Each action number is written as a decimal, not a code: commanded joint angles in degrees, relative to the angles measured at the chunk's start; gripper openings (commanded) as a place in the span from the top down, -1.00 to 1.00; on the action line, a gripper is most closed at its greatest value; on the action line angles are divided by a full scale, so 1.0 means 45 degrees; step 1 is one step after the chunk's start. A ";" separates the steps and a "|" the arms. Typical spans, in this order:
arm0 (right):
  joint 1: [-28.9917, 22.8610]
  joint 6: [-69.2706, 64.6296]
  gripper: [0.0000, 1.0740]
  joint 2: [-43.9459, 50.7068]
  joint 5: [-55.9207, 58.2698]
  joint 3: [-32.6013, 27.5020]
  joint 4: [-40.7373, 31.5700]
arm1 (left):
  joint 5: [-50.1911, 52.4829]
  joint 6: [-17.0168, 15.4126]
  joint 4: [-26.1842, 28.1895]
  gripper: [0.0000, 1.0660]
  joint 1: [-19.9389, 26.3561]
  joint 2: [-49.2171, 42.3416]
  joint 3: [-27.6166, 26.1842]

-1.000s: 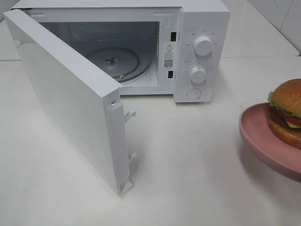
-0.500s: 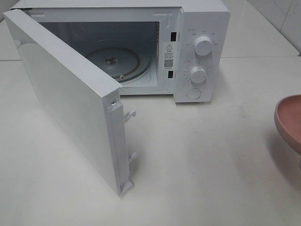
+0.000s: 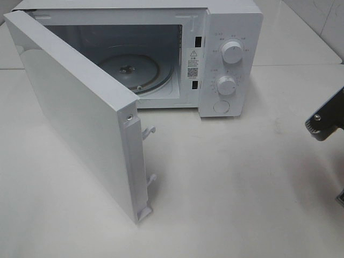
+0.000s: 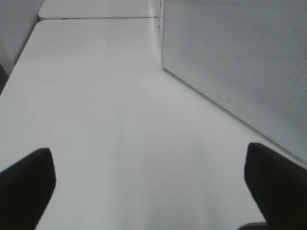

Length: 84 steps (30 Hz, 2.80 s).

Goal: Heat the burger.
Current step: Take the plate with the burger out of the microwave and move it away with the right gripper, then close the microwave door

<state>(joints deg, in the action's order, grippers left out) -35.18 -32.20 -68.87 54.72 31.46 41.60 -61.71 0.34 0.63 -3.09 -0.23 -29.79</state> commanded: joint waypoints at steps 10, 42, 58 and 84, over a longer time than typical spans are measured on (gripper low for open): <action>0.0000 -0.3501 1.00 -0.2979 0.1133 0.0929 0.1108 | 0.0089 0.0013 0.0013 -0.88 0.0013 -0.0204 0.0038; 0.0013 -0.7767 0.96 -0.7754 -0.1337 0.0904 0.1604 | 0.0089 0.0013 0.0013 -0.88 0.0013 -0.0204 0.0038; 0.0013 -0.6583 0.02 -0.5793 -0.1324 0.0929 0.1706 | 0.0089 0.0013 0.0013 -0.88 0.0013 -0.0204 0.0038; 0.0013 0.4176 -0.39 0.0764 -0.2241 0.0929 -0.6328 | 0.0089 0.0013 0.0013 -0.88 0.0013 -0.0204 0.0038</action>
<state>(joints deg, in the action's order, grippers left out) -35.18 -18.22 -66.58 44.29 35.52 15.81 -61.71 0.34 0.63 -3.09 -0.23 -29.79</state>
